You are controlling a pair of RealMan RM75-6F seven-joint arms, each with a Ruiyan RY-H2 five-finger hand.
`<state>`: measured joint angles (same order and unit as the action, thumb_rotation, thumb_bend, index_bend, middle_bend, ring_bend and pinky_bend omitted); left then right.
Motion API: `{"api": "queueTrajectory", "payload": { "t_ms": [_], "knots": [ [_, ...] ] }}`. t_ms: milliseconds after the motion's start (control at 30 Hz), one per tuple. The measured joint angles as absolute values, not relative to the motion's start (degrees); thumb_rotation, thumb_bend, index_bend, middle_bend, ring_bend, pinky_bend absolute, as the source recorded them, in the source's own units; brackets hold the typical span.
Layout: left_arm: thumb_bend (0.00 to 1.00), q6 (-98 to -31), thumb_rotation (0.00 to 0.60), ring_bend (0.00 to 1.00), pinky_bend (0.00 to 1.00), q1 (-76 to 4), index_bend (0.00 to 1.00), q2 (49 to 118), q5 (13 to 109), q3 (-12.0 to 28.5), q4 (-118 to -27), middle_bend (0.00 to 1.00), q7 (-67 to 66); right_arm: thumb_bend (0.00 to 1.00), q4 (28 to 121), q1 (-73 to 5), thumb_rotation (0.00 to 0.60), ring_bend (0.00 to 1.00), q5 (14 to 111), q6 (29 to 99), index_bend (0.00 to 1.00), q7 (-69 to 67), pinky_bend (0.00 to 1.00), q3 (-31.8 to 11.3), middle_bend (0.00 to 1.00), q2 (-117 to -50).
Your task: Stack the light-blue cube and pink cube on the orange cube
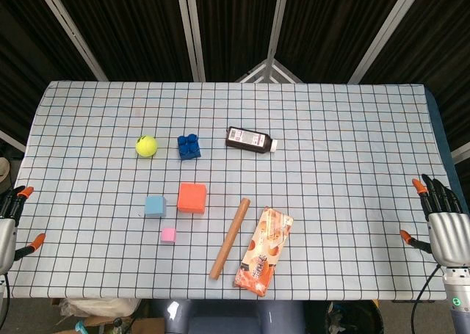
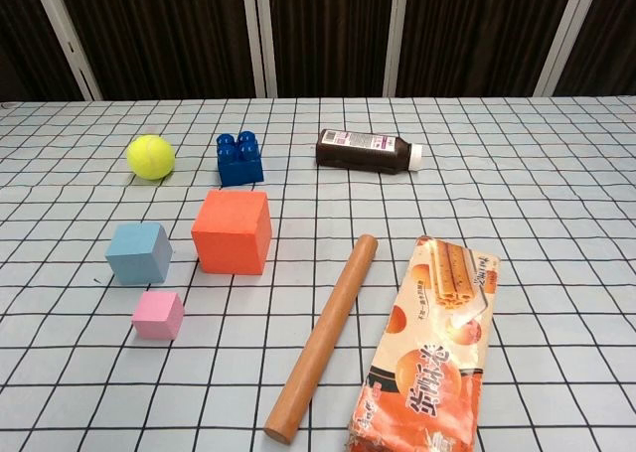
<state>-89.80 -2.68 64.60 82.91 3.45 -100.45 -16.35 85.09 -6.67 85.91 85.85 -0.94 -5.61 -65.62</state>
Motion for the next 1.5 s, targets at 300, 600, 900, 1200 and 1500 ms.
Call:
{"api": "queueTrajectory", "payload": {
  "t_ms": [300,600,900,1200,1500],
  "knots": [
    [0.23,-90.16,0.6,0.12,0.15,-2.61,0.12,65.16,82.82,3.71,-100.43,0.11,-17.7,0.13,86.34,-6.49,0.6,0.03,85.87,85.48,0.0,-0.3,0.14,-5.26,0.01,-64.96],
    [0.23,-89.4,0.6,0.12,0.15,-2.83,0.12,65.47,82.7,3.54,-100.58,0.11,-18.6,0.13,86.62,-6.51,0.6,0.03,85.66,84.77,0.0,-0.31,0.14,-5.08,0.01,-64.67],
    [0.23,-87.75,0.6,0.12,0.15,-3.76,0.12,66.53,81.58,3.91,-100.12,0.15,-20.28,0.13,86.88,-6.93,0.6,0.03,84.73,82.81,0.0,-1.25,0.14,-5.0,0.01,-64.2],
    [0.22,-80.73,0.6,0.2,0.2,-8.11,0.07,67.76,79.22,5.43,-100.08,0.24,-21.76,0.13,87.0,-7.07,0.6,0.03,84.65,82.18,0.0,-2.68,0.14,-4.82,0.01,-63.72],
    [0.19,-74.56,0.6,0.52,0.52,-15.19,0.11,70.65,73.59,8.22,-104.97,0.62,-32.31,0.13,86.25,-6.84,0.6,0.03,84.73,82.34,0.0,-6.01,0.14,-4.87,0.01,-62.99]
  ]
}}
